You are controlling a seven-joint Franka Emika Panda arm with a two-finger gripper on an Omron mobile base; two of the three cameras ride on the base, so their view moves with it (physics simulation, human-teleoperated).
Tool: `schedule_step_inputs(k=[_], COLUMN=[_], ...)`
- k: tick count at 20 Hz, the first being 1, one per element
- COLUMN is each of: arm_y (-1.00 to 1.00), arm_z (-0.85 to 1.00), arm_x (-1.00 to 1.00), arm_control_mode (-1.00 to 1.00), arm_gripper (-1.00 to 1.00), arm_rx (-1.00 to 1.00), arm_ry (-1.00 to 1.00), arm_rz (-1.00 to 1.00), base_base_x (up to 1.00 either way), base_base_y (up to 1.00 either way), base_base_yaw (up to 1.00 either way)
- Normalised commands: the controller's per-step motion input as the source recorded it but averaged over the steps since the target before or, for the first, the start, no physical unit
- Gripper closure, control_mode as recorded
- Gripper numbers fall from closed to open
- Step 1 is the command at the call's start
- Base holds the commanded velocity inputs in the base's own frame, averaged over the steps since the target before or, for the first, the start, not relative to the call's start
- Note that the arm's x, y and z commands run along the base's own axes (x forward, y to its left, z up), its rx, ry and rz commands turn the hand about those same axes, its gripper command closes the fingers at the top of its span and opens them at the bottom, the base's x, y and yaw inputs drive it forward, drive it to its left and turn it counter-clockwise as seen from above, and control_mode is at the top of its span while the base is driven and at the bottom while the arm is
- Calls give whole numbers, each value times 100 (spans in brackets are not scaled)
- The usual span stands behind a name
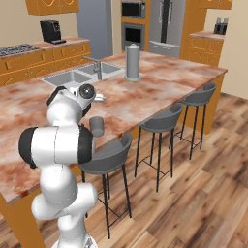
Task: Take a straw from the drawer in front and place it inside the glass cup on the dining counter.
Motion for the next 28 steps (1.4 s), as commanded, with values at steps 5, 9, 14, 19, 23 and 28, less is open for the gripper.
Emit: schedule_step_inputs(k=[5,9,14,19,23,28], arm_y=[-51,-46,-13,-16,-48,-20], arm_z=[-44,-43,-53,-49,-48,-53], arm_x=[-2,-6,-2,0,0,0], arm_control_mode=[-100,-100,-100,-100,-100,-100], arm_gripper=[100,100,100,100,100,100], arm_rx=[0,0,-2,-1,-3,-10], arm_ry=[-14,-13,-13,-15,-11,-12], arm_rz=[8,7,10,12,6,5], base_base_x=[0,0,0,0,0,0], base_base_y=[0,0,0,0,0,0], base_base_yaw=[0,0,0,0,0,0])
